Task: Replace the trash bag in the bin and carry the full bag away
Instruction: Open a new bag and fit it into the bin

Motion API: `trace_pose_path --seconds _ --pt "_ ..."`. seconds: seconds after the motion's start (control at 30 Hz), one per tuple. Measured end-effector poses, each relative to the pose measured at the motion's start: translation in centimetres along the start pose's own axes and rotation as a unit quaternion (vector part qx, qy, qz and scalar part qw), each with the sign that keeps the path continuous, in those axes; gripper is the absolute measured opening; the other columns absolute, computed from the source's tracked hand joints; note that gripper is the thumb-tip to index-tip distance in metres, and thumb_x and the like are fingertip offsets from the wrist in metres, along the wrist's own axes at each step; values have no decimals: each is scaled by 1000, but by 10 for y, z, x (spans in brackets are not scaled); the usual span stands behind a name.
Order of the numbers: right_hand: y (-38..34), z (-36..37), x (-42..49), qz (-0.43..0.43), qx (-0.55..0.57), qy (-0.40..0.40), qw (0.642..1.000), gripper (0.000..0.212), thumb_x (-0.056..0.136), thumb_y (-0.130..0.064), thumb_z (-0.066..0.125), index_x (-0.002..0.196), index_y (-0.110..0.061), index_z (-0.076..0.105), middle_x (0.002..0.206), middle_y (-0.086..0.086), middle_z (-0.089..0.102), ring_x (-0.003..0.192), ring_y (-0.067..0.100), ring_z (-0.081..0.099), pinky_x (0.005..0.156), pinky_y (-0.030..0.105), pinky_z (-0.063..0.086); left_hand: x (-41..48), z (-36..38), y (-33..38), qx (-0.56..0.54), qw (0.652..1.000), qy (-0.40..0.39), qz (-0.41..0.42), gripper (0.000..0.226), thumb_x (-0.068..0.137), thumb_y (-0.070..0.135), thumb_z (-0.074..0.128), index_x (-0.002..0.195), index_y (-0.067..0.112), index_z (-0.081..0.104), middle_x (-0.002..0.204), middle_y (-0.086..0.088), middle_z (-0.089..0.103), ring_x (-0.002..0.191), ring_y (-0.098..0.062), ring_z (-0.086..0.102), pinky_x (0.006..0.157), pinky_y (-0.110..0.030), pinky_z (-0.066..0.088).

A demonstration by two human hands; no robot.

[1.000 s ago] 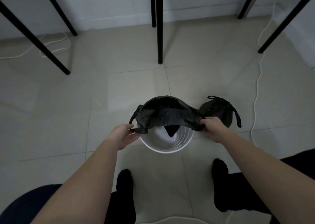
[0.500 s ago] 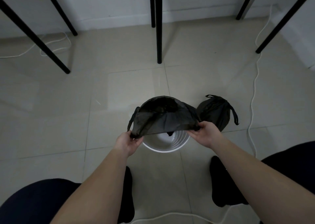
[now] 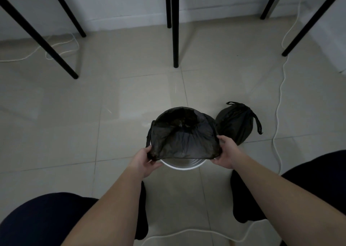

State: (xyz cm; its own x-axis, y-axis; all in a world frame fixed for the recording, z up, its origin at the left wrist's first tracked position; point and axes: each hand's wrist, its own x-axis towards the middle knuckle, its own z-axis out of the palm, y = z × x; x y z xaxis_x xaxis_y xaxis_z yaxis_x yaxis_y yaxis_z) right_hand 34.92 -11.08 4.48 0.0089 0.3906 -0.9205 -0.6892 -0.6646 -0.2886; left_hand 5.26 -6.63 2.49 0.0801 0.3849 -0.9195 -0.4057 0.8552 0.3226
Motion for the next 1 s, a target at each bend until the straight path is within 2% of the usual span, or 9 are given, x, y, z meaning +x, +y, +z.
trace_pose_path --seconds 0.1,0.17,0.23,0.37,0.6,0.7,0.8,0.9,1.0 --pt "-4 -4 2 3 28 -14 1000 36 100 -39 46 122 -21 67 121 8 69 108 28 62 82 43 51 6 -3 -3 -46 999 -9 10 25 109 19 50 122 3 63 119 -18 63 106 -39 64 92 -60 56" --pt "-7 -8 6 -3 47 -16 999 35 100 -36 47 123 -19 67 122 9 69 106 28 64 79 42 50 9 -2 -3 -63 998 -24 14 28 109 23 50 125 1 60 117 -20 64 103 -38 65 82 -56 62" --pt "-8 -10 10 -6 59 -13 998 33 100 -35 50 120 -16 69 123 9 70 106 29 65 79 40 51 13 0 -5 -72 997 -32 22 29 110 27 49 108 1 61 109 -21 65 99 -36 66 70 -53 63" --pt "-4 -8 15 20 57 -28 998 33 97 -40 55 111 -15 71 109 9 76 106 28 66 88 40 52 20 -2 -10 -108 993 -30 34 40 110 29 47 76 9 47 95 -21 66 96 -38 69 73 -53 64" --pt "7 -3 18 11 97 -1 995 35 100 -38 53 120 -13 68 105 12 76 97 29 68 56 37 61 26 -2 -24 -93 996 -6 6 19 108 20 54 98 7 65 105 -14 67 97 -31 66 77 -41 65" --pt "11 0 18 15 108 -7 994 36 101 -36 49 111 -9 71 93 13 80 97 30 69 57 39 63 25 -4 -31 -20 999 32 -7 12 104 25 62 104 15 69 102 -7 71 89 -23 66 68 -31 65" --pt "16 -1 23 14 98 2 995 41 103 -33 44 117 -5 71 103 16 79 100 32 71 68 41 63 30 -5 -35 10 999 45 5 13 104 31 61 110 20 63 92 -3 71 73 -19 61 45 -23 53" --pt "19 -1 30 12 70 6 997 44 104 -28 38 124 -4 69 110 17 77 99 31 74 71 42 61 34 -2 -38 19 998 49 20 6 106 32 57 106 26 56 87 -2 68 66 -18 53 43 -21 42" --pt "22 -1 38 21 63 2 998 43 105 -25 35 120 -5 70 104 16 78 84 31 78 62 43 64 41 -1 -41 18 999 46 21 19 107 27 55 90 25 49 76 -2 60 60 -16 45 41 -20 34"
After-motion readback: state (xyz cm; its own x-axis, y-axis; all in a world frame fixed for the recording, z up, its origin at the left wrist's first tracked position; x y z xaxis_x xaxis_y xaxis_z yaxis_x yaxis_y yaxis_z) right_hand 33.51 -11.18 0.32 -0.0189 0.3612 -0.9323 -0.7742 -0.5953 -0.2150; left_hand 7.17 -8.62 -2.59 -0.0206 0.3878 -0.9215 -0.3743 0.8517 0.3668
